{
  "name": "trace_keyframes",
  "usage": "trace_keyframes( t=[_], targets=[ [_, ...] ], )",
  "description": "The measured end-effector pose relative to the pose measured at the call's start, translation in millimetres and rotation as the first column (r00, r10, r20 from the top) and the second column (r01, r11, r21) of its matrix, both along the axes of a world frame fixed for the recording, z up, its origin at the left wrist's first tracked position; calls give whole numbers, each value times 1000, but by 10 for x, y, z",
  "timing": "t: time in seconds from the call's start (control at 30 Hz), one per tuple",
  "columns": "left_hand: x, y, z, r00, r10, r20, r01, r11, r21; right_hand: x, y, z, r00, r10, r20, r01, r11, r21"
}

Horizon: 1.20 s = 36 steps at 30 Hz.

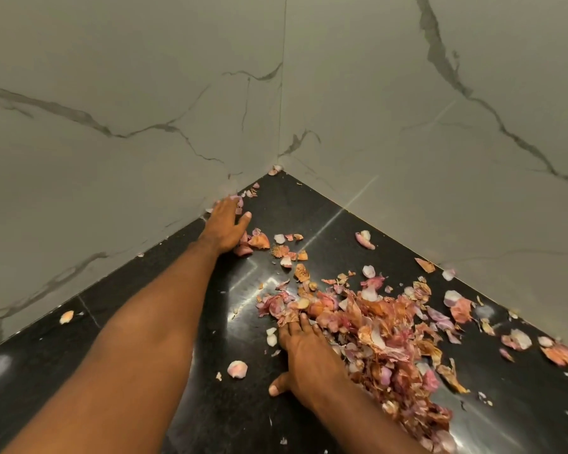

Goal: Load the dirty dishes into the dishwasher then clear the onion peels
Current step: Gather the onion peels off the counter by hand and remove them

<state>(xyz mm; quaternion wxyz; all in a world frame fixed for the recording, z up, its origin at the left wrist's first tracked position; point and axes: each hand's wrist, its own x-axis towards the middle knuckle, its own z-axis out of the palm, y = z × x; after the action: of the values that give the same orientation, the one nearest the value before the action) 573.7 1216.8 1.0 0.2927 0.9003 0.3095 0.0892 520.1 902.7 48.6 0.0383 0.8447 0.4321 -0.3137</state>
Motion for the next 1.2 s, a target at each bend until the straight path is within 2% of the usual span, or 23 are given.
trace_keyframes(
  t=[0.13,0.23,0.33,0.4,0.43,0.5,0.57,0.63,0.73,0.77,0.83,0.9,1.0,1.07,1.13,1.2],
  targets=[
    [-29,-456,-56,986,-153,61,149,987,64,12,11,2,1000,14,6,-14,1000,-17],
    [-227,-842,-6,950,-296,96,300,953,-32,12,16,11,1000,9,-2,-9,1000,-19],
    [-457,-1172,69,839,-509,192,532,842,-89,23,23,12,1000,20,-1,-20,999,-32],
    [-531,-1206,92,788,-539,297,582,810,-74,28,40,5,1000,23,-8,-23,999,-38],
    [-498,-1153,107,801,-488,348,537,841,-58,29,42,-1,1000,25,-9,-25,999,-40],
    [-356,-947,164,873,-295,389,327,945,-19,27,36,-12,999,33,-13,-33,998,-48],
    [-198,-596,180,942,-86,325,85,996,17,51,36,-27,999,38,-28,-39,998,-57],
    [-52,-209,163,979,47,198,-57,997,43,102,73,-38,997,45,-61,-50,995,-84],
    [170,98,69,999,-21,-31,24,996,87,145,121,-114,993,41,-115,-56,990,-128],
    [248,99,26,998,-52,-47,56,995,86,164,120,-151,993,37,-114,-51,991,-123],
    [315,-8,44,993,-93,74,93,996,4,173,117,-206,993,18,-115,-29,995,-91],
    [337,-174,90,955,-128,267,176,971,-164,166,107,-224,992,17,-127,-28,996,-88],
    [361,-307,165,875,51,481,163,905,-393,160,80,-220,991,13,-130,-21,998,-60],
    [389,-307,196,849,145,508,55,932,-358,152,54,-198,991,13,-131,-19,999,-49],
    [447,-254,152,926,113,361,-49,982,-184,145,45,-172,991,7,-134,-13,999,-45],
    [520,-297,92,997,-1,81,6,999,-51,153,52,-139,990,6,-142,-13,999,-48]
  ],
)
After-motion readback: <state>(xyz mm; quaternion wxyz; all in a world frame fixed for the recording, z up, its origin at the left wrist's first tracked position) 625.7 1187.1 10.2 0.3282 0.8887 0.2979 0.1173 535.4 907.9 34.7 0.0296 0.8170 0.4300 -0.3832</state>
